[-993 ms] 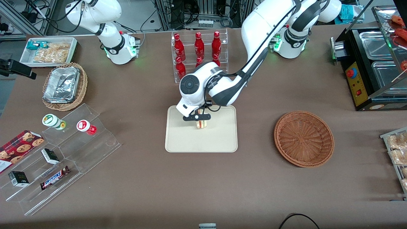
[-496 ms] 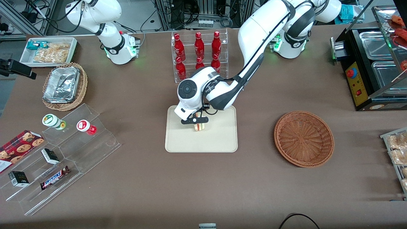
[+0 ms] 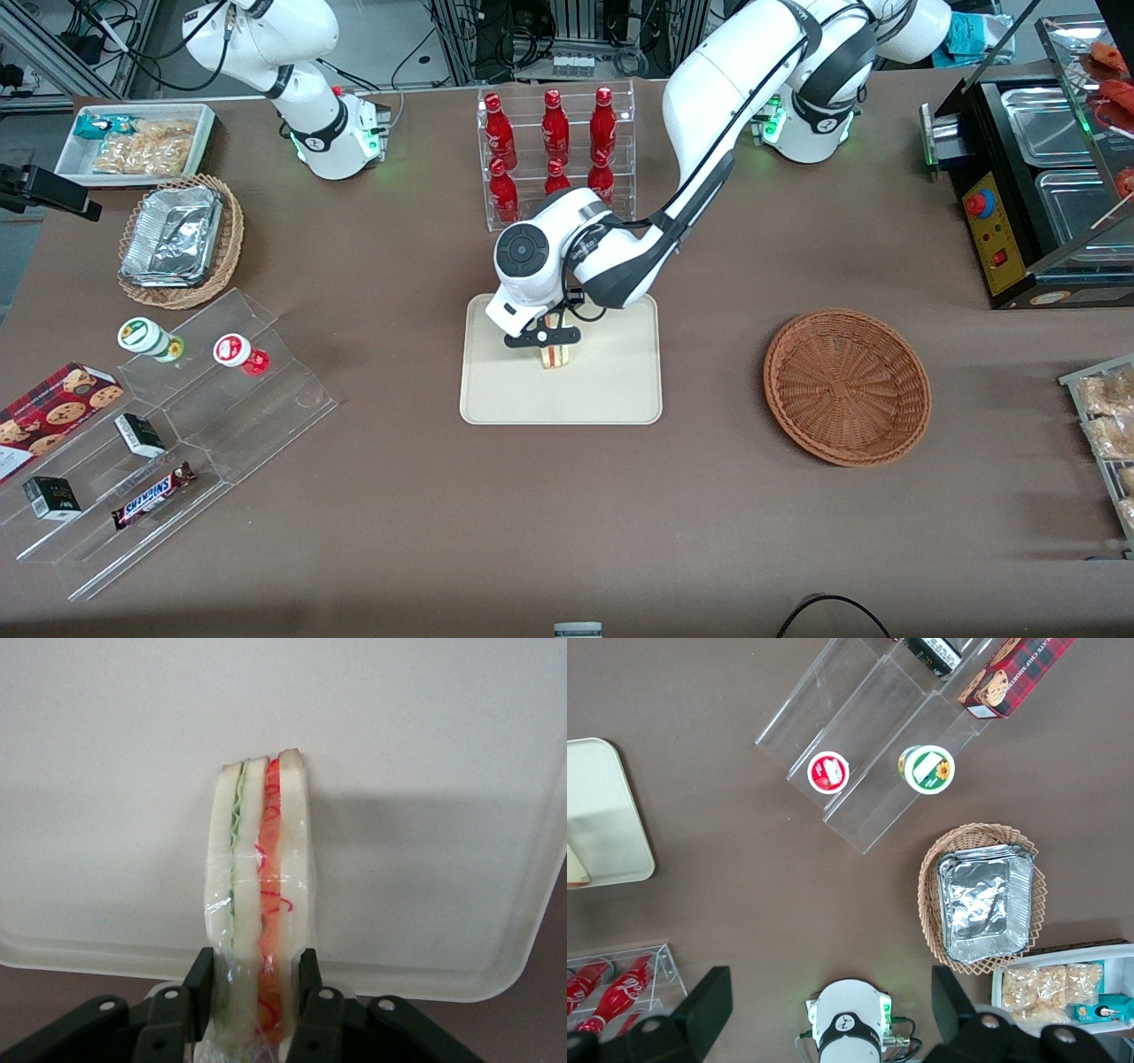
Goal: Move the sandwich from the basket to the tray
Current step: 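Lower the sandwich onto the tray and open the left gripper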
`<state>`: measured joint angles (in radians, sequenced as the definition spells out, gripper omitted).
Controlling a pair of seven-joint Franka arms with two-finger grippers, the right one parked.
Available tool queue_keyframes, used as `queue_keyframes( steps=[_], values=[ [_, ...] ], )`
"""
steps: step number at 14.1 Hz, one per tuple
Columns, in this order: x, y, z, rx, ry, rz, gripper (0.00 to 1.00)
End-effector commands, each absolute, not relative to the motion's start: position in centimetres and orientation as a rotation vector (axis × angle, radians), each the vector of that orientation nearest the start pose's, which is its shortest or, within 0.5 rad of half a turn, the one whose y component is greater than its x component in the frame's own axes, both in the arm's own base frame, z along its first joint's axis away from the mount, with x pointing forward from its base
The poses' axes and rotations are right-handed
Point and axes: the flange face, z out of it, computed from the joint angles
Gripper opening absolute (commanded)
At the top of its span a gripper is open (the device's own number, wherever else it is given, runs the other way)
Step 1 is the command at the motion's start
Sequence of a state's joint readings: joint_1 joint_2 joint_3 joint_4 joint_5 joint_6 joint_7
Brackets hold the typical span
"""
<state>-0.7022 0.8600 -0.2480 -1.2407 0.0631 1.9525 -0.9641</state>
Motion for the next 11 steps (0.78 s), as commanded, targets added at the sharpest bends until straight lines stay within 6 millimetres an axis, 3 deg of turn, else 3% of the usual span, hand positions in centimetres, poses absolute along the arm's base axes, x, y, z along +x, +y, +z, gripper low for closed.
queue_keyframes(
  steps=[1, 3, 4, 5, 6, 8, 11],
  values=[
    [47.4, -57.5, 24.9, -3.104, -0.116, 0.257, 0.55],
    [47.5, -57.4, 25.0, -3.105, -0.124, 0.257, 0.56],
    [47.9, -57.1, 25.3, -3.106, -0.137, 0.252, 0.66],
    [48.4, -56.7, 25.7, -3.105, -0.149, 0.246, 0.89],
    [49.6, -55.7, 26.6, -3.105, -0.176, 0.229, 1.0],
    [51.4, -53.4, 30.5, -3.093, -0.235, 0.21, 1.0],
    [55.7, -46.9, 37.8, -3.108, -0.392, 0.247, 1.0]
  ],
)
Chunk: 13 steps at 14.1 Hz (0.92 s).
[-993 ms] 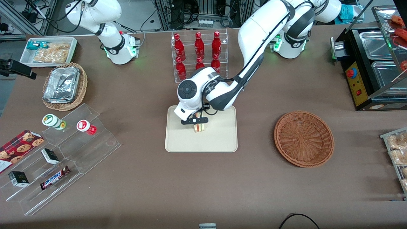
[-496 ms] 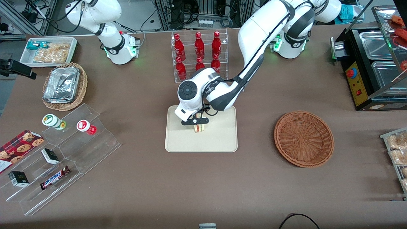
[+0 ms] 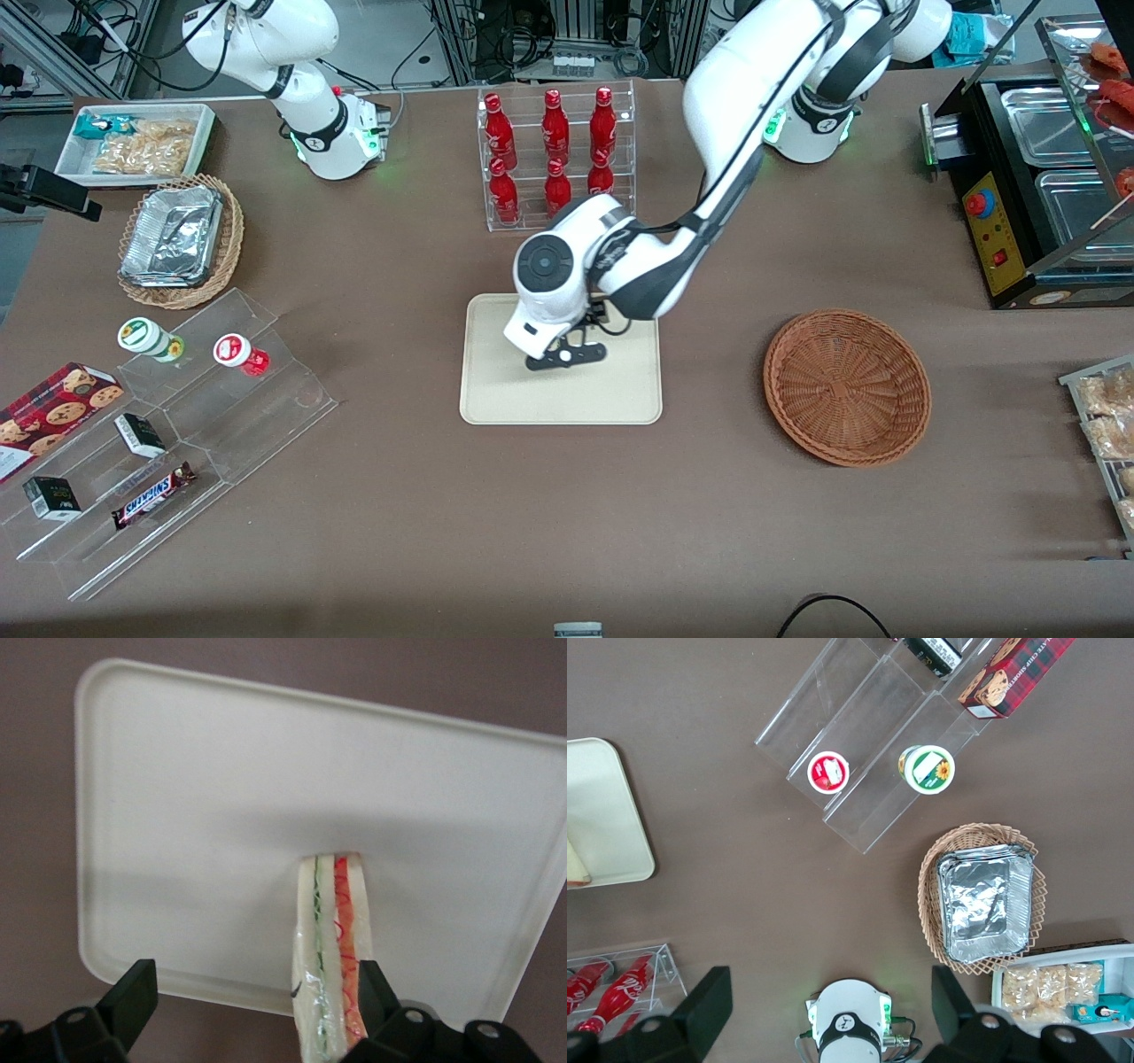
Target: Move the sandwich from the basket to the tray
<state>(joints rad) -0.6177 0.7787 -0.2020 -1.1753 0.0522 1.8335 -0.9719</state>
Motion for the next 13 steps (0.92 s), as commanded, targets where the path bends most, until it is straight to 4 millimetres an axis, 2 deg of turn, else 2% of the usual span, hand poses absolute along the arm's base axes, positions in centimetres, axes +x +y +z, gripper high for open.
queue_keyframes(
  steps=[1, 3, 5, 7, 8, 11, 13],
  values=[
    [56.5, -44.9, 39.7, -3.11, -0.437, 0.267, 1.0],
    [57.8, -40.4, 43.0, -3.101, -0.429, 0.285, 1.0],
    [59.6, -35.5, 44.9, -3.126, -0.484, 0.301, 1.0],
    [60.3, -31.1, 46.6, -3.132, -0.458, 0.292, 1.0],
    [60.8, -27.7, 47.3, -3.119, -0.422, 0.328, 1.0],
    [61.3, -19.3, 49.7, -3.097, -0.293, 0.425, 1.0],
    [61.1, -13.1, 51.5, -3.034, -0.242, 0.462, 1.0]
  ],
)
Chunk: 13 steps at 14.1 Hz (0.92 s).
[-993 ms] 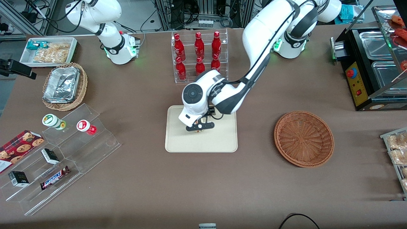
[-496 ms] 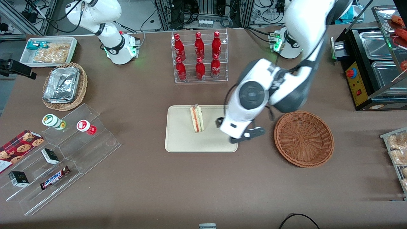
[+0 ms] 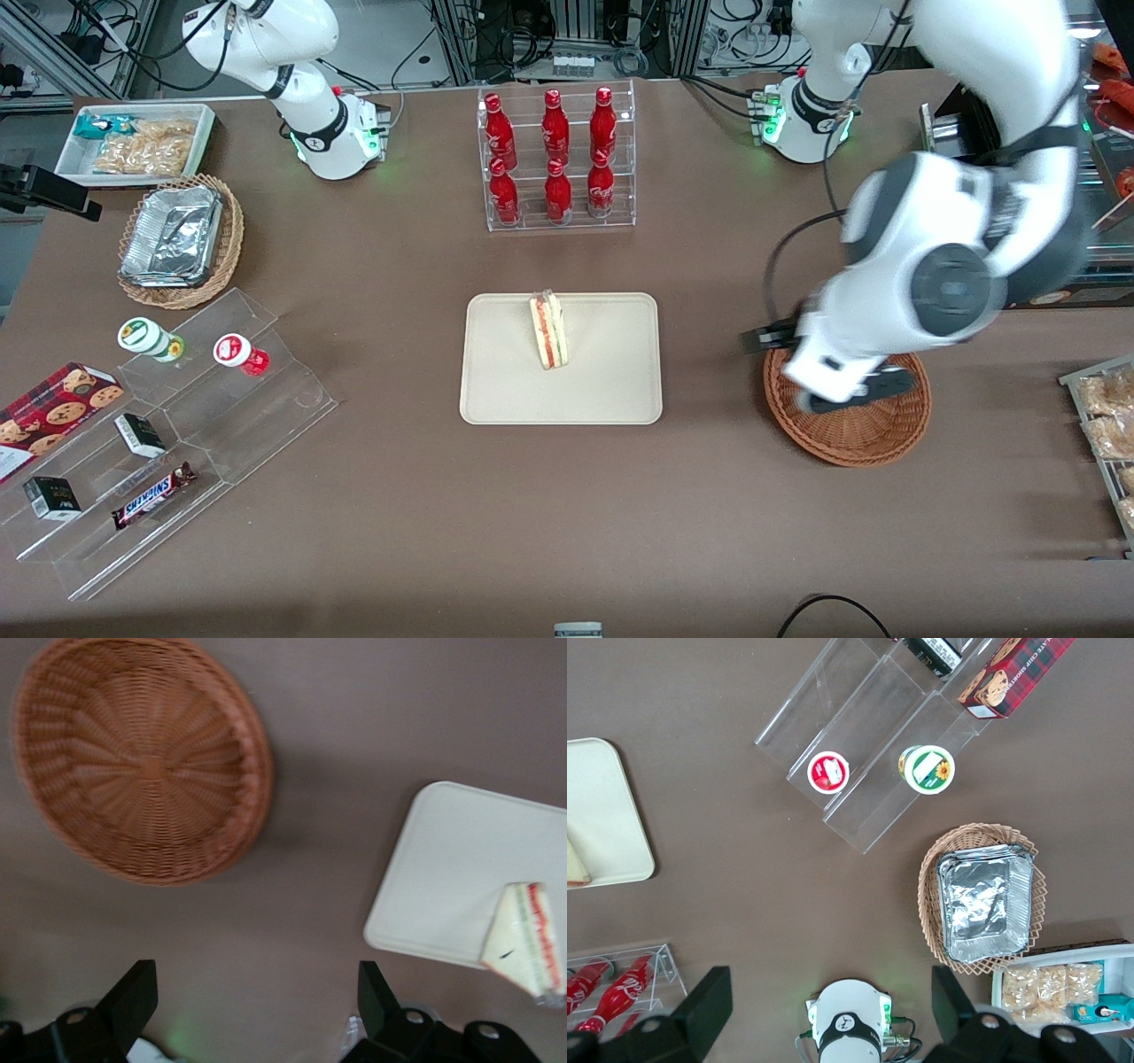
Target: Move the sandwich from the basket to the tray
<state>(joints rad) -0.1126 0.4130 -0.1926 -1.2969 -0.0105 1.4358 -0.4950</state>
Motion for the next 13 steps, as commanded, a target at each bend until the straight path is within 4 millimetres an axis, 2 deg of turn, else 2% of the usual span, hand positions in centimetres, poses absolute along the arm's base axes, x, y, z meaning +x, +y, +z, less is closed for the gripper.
queue_keyframes(
  steps=[1, 4, 5, 7, 8, 10, 13],
  values=[
    [60.7, -10.4, 52.6, -3.003, -0.222, 0.472, 1.0],
    [59.0, -4.3, 56.0, -3.005, -0.185, 0.511, 1.0],
    [58.2, -3.1, 57.3, -3.01, -0.165, 0.517, 1.0],
    [56.6, -2.7, 59.4, -3.006, -0.151, 0.54, 1.0],
    [56.2, -2.2, 60.0, -3.007, -0.168, 0.563, 1.0],
    [55.7, -2.4, 62.2, -3.052, -0.183, 0.554, 1.0],
    [55.3, -2.7, 63.6, -3.075, -0.183, 0.508, 1.0]
  ],
)
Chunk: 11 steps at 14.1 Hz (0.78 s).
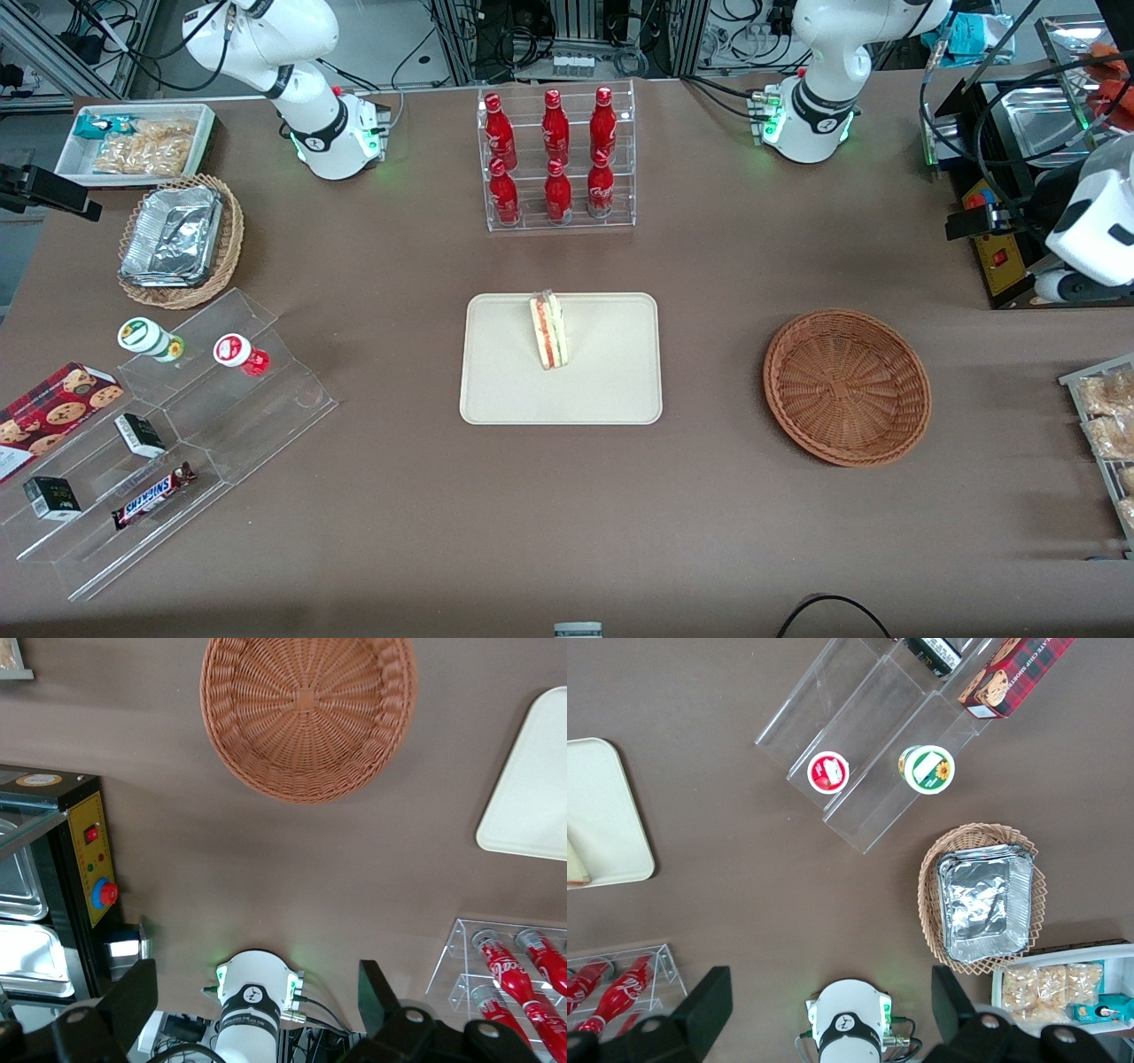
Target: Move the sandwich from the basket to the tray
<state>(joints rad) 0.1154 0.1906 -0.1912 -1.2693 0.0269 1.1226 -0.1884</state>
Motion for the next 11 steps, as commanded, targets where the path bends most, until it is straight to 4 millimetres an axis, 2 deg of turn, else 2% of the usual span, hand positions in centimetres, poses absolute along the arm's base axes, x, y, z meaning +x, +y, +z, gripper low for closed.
queue_keyframes(
  steps=[1, 3, 5, 7, 11],
  values=[
    [55.3, -2.7, 63.6, -3.074, -0.198, 0.497, 1.0],
    [54.3, -2.8, 65.0, -3.063, -0.242, 0.448, 1.0],
    [52.8, -3.2, 64.2, -3.036, -0.253, 0.506, 1.0],
    [52.8, -3.7, 63.6, -3.021, -0.241, 0.507, 1.0],
    [52.1, -3.7, 64.3, -3.0, -0.248, 0.425, 1.0]
  ],
)
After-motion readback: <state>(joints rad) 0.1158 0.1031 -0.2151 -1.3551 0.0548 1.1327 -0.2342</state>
